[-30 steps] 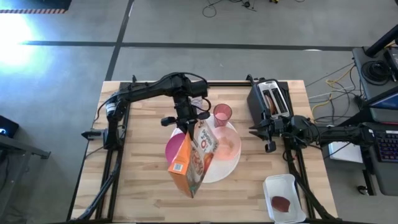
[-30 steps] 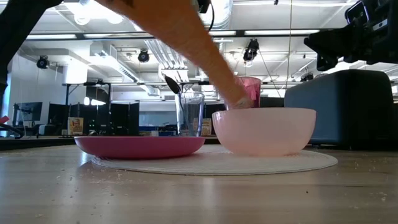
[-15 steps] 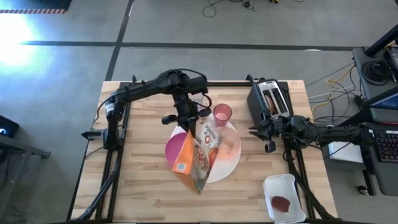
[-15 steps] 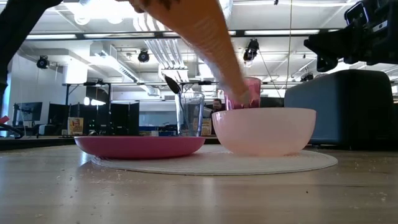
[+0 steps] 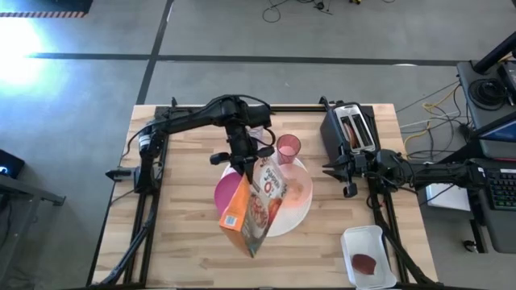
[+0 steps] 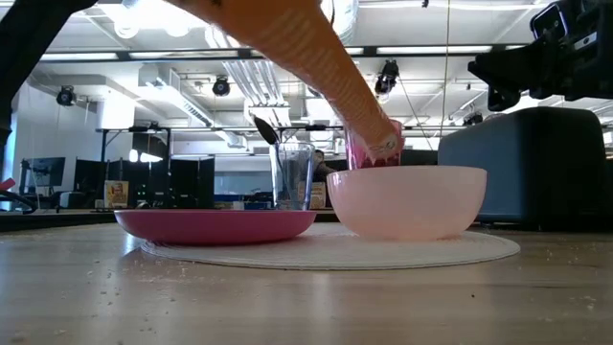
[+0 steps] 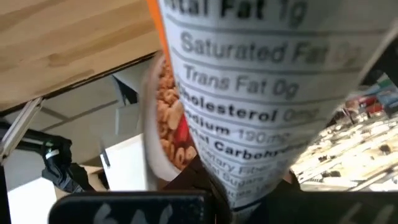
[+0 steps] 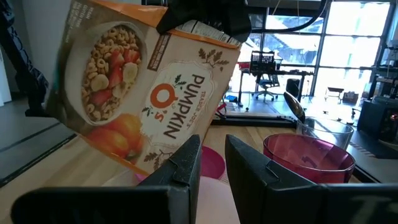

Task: Arrange a breakfast setting
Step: Pour the cereal from the orange cereal box into the orange bowl

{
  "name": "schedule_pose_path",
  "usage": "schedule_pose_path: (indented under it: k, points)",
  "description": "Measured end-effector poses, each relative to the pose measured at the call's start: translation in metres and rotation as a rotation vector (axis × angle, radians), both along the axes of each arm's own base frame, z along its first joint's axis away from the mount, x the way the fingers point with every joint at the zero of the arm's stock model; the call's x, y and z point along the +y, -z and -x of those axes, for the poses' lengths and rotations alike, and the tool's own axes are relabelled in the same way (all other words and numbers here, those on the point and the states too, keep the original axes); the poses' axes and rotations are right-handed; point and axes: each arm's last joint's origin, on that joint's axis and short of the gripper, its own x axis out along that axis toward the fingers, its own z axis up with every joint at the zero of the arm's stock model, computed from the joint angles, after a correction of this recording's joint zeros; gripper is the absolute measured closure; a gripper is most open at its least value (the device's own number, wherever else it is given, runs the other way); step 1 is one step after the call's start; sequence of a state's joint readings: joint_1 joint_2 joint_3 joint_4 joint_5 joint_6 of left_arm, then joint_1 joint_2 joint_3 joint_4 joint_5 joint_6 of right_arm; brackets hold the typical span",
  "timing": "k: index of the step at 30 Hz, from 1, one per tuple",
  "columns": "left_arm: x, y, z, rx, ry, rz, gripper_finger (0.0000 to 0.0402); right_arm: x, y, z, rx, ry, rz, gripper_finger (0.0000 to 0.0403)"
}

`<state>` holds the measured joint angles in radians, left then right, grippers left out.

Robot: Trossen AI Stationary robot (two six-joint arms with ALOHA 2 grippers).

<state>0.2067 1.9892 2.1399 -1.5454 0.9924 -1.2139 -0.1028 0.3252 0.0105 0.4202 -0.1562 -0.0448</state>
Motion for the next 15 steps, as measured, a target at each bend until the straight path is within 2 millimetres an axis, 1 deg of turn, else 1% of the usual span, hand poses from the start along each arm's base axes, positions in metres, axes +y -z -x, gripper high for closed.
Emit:
schedule_pose_path:
  k: [7,9,12,15]
  points:
    - [-0.0060,0.0023,0.0002,0.036,0.013,0.054,0.0402,0.0000,0.0000,0.0000,0.000,0.000,0.000,0.0339]
    - [-0.0054,0.0024,-0.0004,0.057,-0.005,0.068,0.0402,0.0000,0.0000,0.0000,0.000,0.000,0.000,0.0339]
    - [-0.0062,0.0006,-0.0031,0.030,-0.002,0.115,0.0402,0.0000,0.0000,0.0000,0.000,0.000,0.000,0.0339]
    - [-0.0029,0.0008,-0.0002,0.088,-0.029,0.143,0.0402,0.0000,0.0000,0.0000,0.000,0.000,0.000,0.0339]
